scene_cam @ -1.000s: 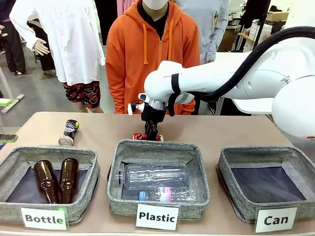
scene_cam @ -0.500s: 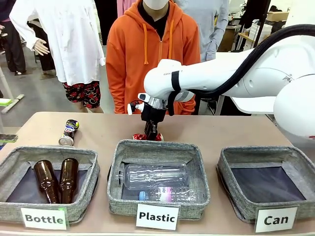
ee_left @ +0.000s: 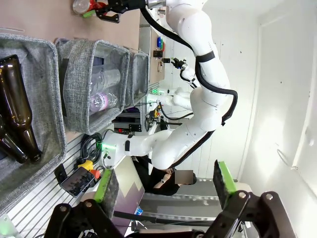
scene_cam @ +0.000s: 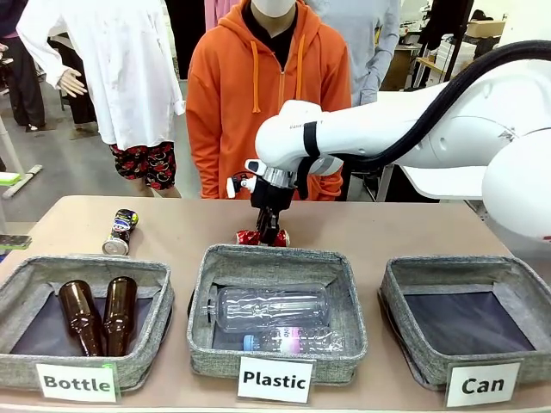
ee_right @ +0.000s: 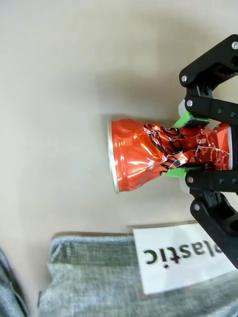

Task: Sort the can waste into the basket.
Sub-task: Pick up the can waste from the table and place it in the right Fabric basket.

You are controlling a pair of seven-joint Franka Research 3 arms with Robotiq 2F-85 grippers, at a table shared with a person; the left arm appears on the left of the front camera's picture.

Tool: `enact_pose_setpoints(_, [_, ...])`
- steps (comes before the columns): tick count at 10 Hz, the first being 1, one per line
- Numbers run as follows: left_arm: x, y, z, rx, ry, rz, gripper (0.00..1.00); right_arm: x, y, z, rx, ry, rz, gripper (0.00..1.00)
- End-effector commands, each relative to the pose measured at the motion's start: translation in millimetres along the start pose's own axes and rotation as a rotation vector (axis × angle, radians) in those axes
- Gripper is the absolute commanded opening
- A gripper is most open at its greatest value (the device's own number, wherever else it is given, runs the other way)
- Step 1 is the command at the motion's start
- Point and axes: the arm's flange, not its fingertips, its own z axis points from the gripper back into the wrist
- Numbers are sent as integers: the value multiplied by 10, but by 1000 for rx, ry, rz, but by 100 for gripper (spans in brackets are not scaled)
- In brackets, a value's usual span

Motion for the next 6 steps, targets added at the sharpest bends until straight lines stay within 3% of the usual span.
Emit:
enact_pose_setpoints(1, [-30,-20,16,1,5,12,100,-116,428,576,46,85,-9,0])
enact_pose_setpoints(4, [-30,-20,16,1,5,12,100,-111,1031,1494,-32,143,-60,0])
enact_pose_setpoints(5, [-30,-20,16,1,5,12,100,-232,1259,1753,-62,125,-108,6])
enact_pose_setpoints(6, [-30,-20,16,1,5,12,100,-396,1475,1942,-85,118,-112,6])
